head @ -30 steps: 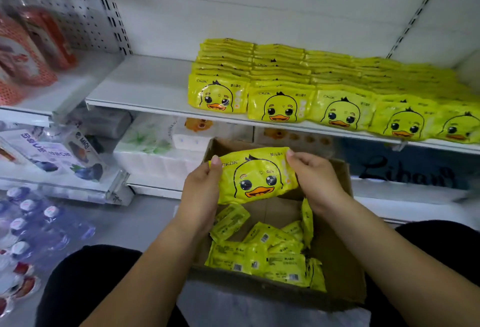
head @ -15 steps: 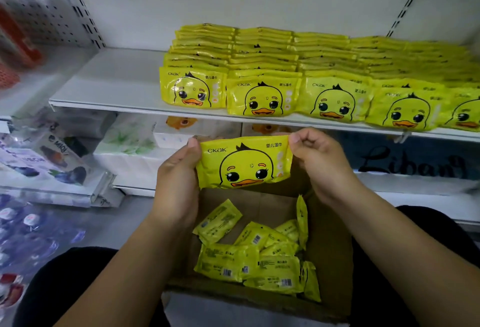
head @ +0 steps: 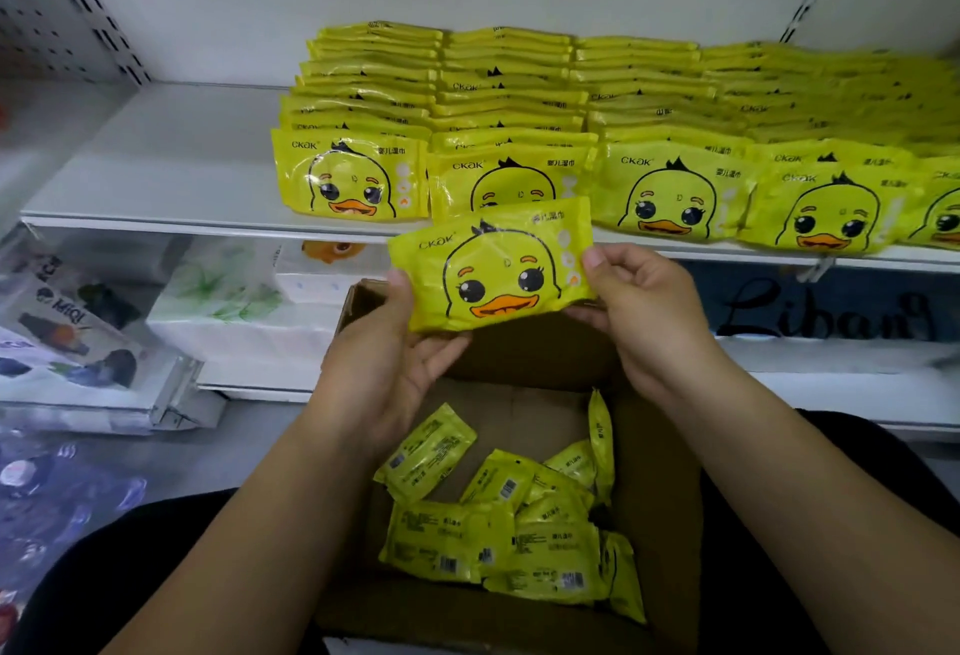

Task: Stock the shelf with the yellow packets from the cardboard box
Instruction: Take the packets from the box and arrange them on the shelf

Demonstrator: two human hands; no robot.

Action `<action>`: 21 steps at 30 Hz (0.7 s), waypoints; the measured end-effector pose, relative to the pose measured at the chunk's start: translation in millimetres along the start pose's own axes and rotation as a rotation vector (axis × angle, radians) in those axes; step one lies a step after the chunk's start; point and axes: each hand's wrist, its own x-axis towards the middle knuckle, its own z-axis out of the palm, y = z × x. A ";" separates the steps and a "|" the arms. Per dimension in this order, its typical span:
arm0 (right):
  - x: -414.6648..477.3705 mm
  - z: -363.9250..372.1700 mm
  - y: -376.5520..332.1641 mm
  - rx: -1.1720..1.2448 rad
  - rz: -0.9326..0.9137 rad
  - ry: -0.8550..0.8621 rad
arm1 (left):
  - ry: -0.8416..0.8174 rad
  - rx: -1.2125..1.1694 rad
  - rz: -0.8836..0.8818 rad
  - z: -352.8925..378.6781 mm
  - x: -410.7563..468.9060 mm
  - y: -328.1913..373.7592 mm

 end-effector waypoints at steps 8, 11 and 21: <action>-2.1 2.6 4.7 0.095 0.012 -0.089 | 0.025 -0.008 0.082 0.0 1.5 -3.5; -0.7 -0.5 1.9 0.109 0.032 -0.062 | 0.010 -0.022 0.098 1.8 -1.7 0.1; -1.3 10.3 -3.5 0.077 -0.055 -0.054 | -0.052 -0.048 0.253 -1.5 -2.5 16.4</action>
